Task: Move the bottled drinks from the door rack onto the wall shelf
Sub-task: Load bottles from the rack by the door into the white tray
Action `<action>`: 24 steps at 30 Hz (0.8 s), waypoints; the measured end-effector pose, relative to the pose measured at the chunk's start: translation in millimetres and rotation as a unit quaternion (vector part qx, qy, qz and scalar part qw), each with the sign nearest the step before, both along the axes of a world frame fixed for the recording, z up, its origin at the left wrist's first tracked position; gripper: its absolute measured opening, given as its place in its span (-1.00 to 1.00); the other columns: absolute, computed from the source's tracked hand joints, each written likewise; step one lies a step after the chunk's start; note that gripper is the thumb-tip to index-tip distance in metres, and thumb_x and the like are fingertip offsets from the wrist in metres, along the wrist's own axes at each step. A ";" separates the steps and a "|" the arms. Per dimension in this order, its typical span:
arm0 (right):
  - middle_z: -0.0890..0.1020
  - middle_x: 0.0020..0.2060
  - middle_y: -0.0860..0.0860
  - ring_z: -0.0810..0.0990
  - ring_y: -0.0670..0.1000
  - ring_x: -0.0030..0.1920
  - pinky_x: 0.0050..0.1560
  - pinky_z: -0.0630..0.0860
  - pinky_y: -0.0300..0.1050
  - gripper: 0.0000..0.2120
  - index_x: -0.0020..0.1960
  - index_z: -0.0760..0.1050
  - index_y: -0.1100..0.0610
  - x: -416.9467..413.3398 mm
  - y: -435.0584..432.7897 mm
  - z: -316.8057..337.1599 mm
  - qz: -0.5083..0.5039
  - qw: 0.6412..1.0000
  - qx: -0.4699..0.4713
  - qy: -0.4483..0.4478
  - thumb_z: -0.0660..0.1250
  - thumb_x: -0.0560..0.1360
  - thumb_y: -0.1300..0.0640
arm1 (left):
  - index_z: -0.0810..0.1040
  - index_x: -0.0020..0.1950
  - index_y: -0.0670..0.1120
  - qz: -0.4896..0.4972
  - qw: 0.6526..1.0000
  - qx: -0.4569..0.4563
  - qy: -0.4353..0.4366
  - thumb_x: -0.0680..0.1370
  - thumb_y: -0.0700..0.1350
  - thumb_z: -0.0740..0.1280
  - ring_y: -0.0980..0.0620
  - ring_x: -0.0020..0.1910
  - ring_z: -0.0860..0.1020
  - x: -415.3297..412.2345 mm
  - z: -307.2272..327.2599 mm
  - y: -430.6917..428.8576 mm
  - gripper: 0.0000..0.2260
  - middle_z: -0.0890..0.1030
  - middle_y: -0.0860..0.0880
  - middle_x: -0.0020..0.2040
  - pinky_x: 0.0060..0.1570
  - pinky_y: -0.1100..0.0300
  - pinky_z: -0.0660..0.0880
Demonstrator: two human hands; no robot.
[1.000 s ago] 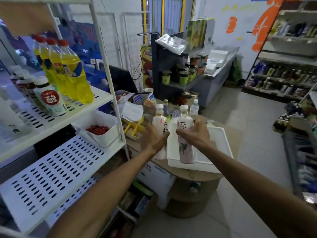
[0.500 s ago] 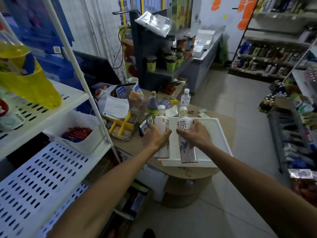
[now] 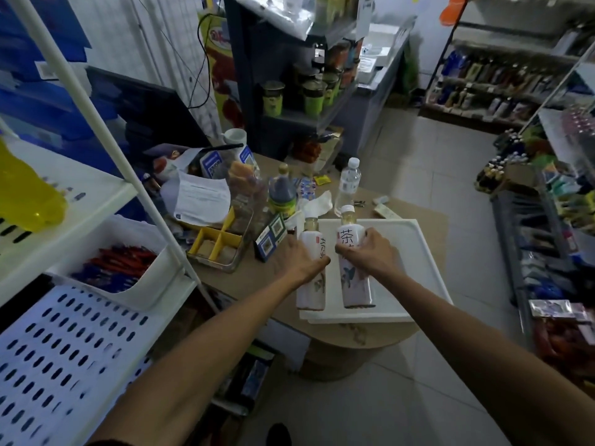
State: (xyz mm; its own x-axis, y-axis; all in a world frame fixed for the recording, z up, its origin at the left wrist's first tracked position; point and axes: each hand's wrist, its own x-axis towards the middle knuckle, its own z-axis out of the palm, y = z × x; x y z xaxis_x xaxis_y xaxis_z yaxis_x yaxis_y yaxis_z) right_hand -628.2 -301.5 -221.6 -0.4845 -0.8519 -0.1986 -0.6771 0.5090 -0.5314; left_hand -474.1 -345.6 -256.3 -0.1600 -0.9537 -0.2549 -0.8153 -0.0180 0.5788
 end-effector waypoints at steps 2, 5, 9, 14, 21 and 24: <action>0.62 -0.10 0.07 0.63 0.11 -0.08 -0.08 0.61 0.07 -0.44 0.07 0.40 0.12 -5.1 -5.3 -10.6 0.000 1.000 0.001 -0.006 0.43 0.31 -0.28 | 0.26 0.39 -0.11 -0.003 1.000 0.011 0.006 0.34 0.24 0.43 -0.15 0.18 0.50 -6.1 -7.6 -3.9 -0.23 0.45 -0.12 0.25 -0.01 0.09 0.45; 0.60 -0.08 0.08 0.62 0.12 -0.06 -0.04 0.60 0.11 -0.43 0.08 0.39 0.13 -13.4 -13.5 -27.3 0.003 1.000 0.014 -0.020 0.44 0.31 -0.26 | 0.20 0.41 -0.10 -0.015 1.000 0.021 0.004 0.36 0.19 0.43 -0.16 0.14 0.51 -16.2 -16.8 -7.8 -0.24 0.47 -0.10 0.19 0.03 0.07 0.48; 0.60 -0.07 0.07 0.62 0.12 -0.04 -0.04 0.59 0.06 -0.39 0.09 0.44 0.15 -26.6 -25.4 -49.7 0.008 0.998 0.043 -0.048 0.44 0.30 -0.30 | 0.08 0.42 -0.10 -0.014 0.999 0.045 -0.019 0.43 0.11 0.39 -0.22 0.12 0.50 -34.9 -22.9 -10.0 -0.28 0.48 -0.17 0.16 0.02 -0.02 0.50; 0.62 -0.05 0.07 0.63 0.13 -0.02 -0.15 0.49 -0.08 -0.35 0.09 0.48 0.13 -40.3 -34.3 -82.6 0.031 0.995 0.065 -0.073 0.41 0.29 -0.38 | -0.06 0.51 -0.19 -0.045 0.990 0.076 -0.112 0.52 0.06 0.31 -0.21 0.19 0.50 -55.7 -34.5 -11.7 -0.24 0.48 -0.21 0.27 -0.03 0.04 0.42; 0.58 0.11 0.14 0.59 0.16 0.09 0.07 0.57 0.11 -0.31 0.24 0.36 0.17 -42.5 -30.0 -122.0 0.042 0.987 0.106 -0.111 0.38 0.39 -0.34 | -0.37 0.53 -0.19 -0.007 0.973 0.181 -0.143 0.55 0.06 0.32 -0.19 0.34 0.42 -72.7 -56.3 -8.6 -0.06 0.33 -0.22 0.45 0.24 -0.05 0.41; 0.58 0.13 0.13 0.59 0.15 0.10 0.09 0.57 0.12 -0.31 0.26 0.35 0.16 -40.3 -28.4 -131.9 0.045 0.985 0.116 -0.120 0.39 0.39 -0.32 | -0.39 0.53 -0.19 -0.005 0.971 0.192 -0.145 0.56 0.09 0.31 -0.20 0.32 0.44 -76.7 -64.7 -7.7 -0.06 0.32 -0.23 0.44 0.23 -0.08 0.42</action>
